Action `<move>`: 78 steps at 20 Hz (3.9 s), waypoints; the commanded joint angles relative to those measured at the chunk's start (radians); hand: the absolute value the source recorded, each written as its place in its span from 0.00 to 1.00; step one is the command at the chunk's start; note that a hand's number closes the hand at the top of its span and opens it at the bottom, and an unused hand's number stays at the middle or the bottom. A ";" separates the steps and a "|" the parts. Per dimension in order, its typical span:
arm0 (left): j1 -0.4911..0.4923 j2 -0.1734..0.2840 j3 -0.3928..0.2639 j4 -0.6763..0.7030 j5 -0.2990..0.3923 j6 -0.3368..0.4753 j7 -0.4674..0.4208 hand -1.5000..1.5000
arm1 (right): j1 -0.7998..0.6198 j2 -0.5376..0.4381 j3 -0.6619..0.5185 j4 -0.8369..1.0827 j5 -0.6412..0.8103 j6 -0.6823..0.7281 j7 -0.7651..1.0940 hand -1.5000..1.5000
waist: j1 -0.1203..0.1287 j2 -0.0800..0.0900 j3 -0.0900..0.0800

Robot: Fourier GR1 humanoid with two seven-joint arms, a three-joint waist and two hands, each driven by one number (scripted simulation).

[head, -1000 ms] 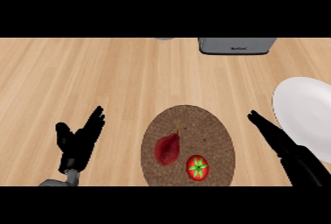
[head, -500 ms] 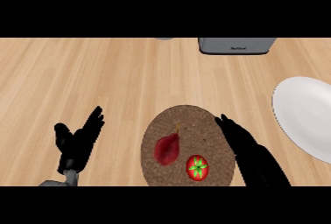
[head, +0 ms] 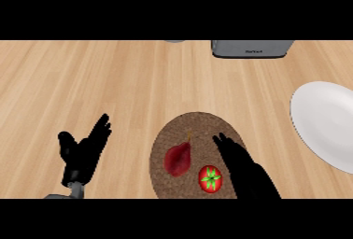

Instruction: Pick the tomato from the placemat and place it in the plate

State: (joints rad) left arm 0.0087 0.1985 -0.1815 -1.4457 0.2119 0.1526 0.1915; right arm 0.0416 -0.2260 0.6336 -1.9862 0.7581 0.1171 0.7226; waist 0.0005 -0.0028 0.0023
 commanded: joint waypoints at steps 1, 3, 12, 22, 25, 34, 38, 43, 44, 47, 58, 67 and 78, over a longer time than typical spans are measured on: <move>0.066 -0.033 -0.065 -0.091 -0.045 0.033 0.065 0.50 | -0.059 0.083 0.033 0.130 0.087 -0.022 0.024 0.00 | 0.006 0.002 -0.002; 0.006 -0.006 0.003 -0.034 -0.029 -0.009 0.054 0.50 | -0.045 0.050 0.011 0.080 0.092 0.040 0.042 0.00 | 0.001 0.002 -0.002; 0.003 -0.060 0.027 0.003 -0.071 -0.002 0.018 0.50 | -0.042 0.134 0.028 0.213 0.176 0.012 0.029 0.00 | 0.001 0.002 -0.002; 0.001 -0.075 0.043 0.035 -0.065 -0.064 0.014 0.50 | -0.102 0.117 -0.004 0.336 0.155 0.099 -0.082 1.00 | 0.002 0.003 -0.002; -0.016 -0.069 0.069 0.001 -0.074 -0.050 0.058 0.50 | -0.035 0.088 0.037 0.295 0.242 0.040 -0.104 1.00 | -0.001 0.002 -0.002; 0.024 -0.063 0.068 0.001 -0.082 -0.088 0.010 0.50 | -0.226 0.206 -0.363 0.470 0.275 -0.070 0.162 1.00 | 0.005 0.022 -0.003; 0.022 -0.070 0.081 -0.021 -0.076 -0.071 0.004 0.50 | -0.289 0.177 -0.575 0.503 0.313 -0.160 0.358 1.00 | -0.017 0.044 -0.005; 0.013 -0.061 0.060 -0.028 -0.085 -0.093 0.002 0.50 | -0.491 0.073 -0.723 0.570 0.523 -0.292 0.509 1.00 | 0.054 0.047 -0.009; 0.007 -0.060 0.060 -0.033 -0.084 -0.095 0.002 0.50 | -0.520 0.044 -0.747 0.584 0.568 -0.310 0.521 1.00 | 0.065 0.048 -0.009; -0.012 -0.068 0.038 -0.028 -0.091 -0.102 0.015 0.50 | -0.606 0.010 -0.805 0.645 0.690 -0.331 0.579 1.00 | 0.095 0.058 -0.008; -0.033 -0.079 0.023 -0.011 -0.091 -0.112 0.031 0.50 | -0.766 0.001 -1.032 0.704 1.074 -0.526 0.733 1.00 | 0.113 0.051 -0.001; -0.042 -0.064 0.057 -0.011 -0.074 -0.111 0.038 0.50 | -0.699 0.070 -1.196 0.714 1.328 -0.696 0.762 1.00 | 0.075 0.041 0.001; -0.003 -0.084 0.059 0.012 -0.085 -0.087 0.017 0.50 | -0.625 0.106 -1.439 0.741 1.421 -0.913 0.708 1.00 | 0.036 0.022 0.001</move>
State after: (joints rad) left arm 0.0011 0.1230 -0.1263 -1.4603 0.1237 0.0623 0.2117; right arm -0.5867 -0.1442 -0.7534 -1.2711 2.1578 -0.6043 1.1930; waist 0.0466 0.0215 0.0065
